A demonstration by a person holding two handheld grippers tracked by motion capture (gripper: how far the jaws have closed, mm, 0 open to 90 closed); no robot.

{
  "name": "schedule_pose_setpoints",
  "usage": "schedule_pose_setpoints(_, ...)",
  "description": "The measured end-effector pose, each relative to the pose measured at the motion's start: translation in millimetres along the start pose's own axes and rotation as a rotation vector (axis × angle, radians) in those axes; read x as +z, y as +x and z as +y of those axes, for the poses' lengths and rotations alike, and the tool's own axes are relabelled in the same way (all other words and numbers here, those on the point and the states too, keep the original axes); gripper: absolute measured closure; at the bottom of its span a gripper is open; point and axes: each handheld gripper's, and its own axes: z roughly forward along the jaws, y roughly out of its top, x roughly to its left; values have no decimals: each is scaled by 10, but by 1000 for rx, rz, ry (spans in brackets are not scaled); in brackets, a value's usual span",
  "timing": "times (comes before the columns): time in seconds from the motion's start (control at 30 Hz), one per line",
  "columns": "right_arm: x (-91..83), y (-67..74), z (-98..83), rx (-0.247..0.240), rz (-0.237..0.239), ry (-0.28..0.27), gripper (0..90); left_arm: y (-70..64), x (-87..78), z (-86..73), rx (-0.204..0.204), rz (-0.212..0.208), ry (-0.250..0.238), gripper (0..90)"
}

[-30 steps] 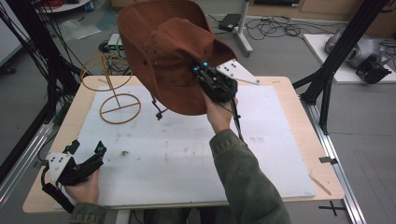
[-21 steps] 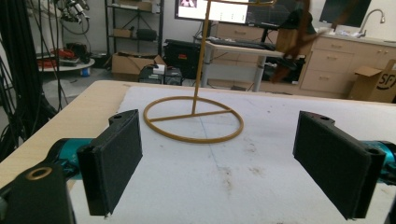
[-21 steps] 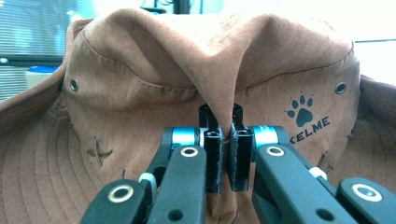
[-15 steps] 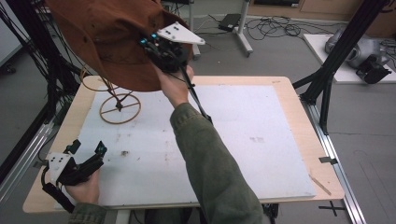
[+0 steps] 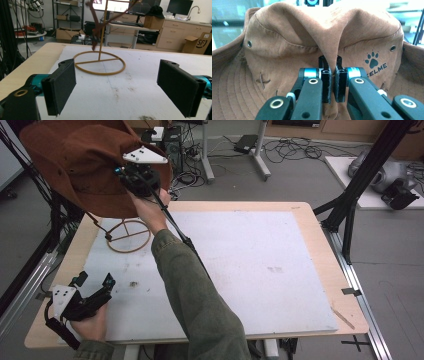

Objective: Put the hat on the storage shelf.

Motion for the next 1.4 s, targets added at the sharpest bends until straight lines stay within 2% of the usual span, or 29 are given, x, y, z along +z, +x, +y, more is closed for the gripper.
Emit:
schedule_pose_setpoints(0.03, 0, 0, 0, 0, 0, 0, 876, -1, 1, 1, 0, 1, -1, 159)
schedule_pose_setpoints(0.13, 174, -26, -164, 0, -22, 65, 877, -7, 7, 5, 3, -2, -3, 159)
schedule_pose_setpoints(0.23, 205, -44, -200, 7, -18, 73, 876, 0, 19, 0, 2, -1, 3, 159)
schedule_pose_setpoints(0.33, 246, -94, -251, 34, 13, 104, 871, 9, 15, 1, -4, 1, -1, 159)
schedule_pose_setpoints(0.5, 245, -97, -287, 48, 39, 114, 869, 8, 8, 4, -1, 4, -2, 159)
schedule_pose_setpoints(0.63, 238, -79, -315, 46, 42, 120, 865, -2, 12, 5, 2, -1, 0, 159)
schedule_pose_setpoints(0.83, 262, -40, -367, 50, 58, 141, 816, -4, 15, 5, 2, -2, 0, 159)
schedule_pose_setpoints(0.93, 266, -2, -365, 35, 64, 137, 789, 0, 13, 5, 3, 0, 1, 159)
schedule_pose_setpoints(1.0, 268, 20, -366, 38, 62, 143, 666, 1, 11, 5, 3, 1, 1, 159)
schedule_pose_setpoints(1.03, 268, 20, -366, 38, 62, 143, 666, 1, 10, 7, 5, 1, -1, 159)
schedule_pose_setpoints(1.07, 273, 4, -379, 60, 74, 161, 528, -2, 11, 9, 4, 0, -4, 159)
schedule_pose_setpoints(1.1, 274, -6, -385, 67, 78, 166, 475, -3, 11, 9, 4, 1, -5, 159)
schedule_pose_setpoints(1.13, 274, -6, -385, 67, 78, 166, 475, -3, 10, 11, 5, 0, -4, 159)
schedule_pose_setpoints(1.23, 266, -26, -378, 76, 84, 160, 304, -6, 11, 11, 8, 0, -2, 158)
schedule_pose_setpoints(1.3, 252, -21, -364, 60, 86, 153, 225, -7, 12, 12, 9, 1, -2, 159)
schedule_pose_setpoints(1.33, 237, 0, -350, 29, 57, 148, 137, -8, 14, 11, 8, 0, -3, 159)
schedule_pose_setpoints(1.4, 230, 4, -344, 20, 50, 145, 110, -8, 16, 12, 10, -1, -3, 159)
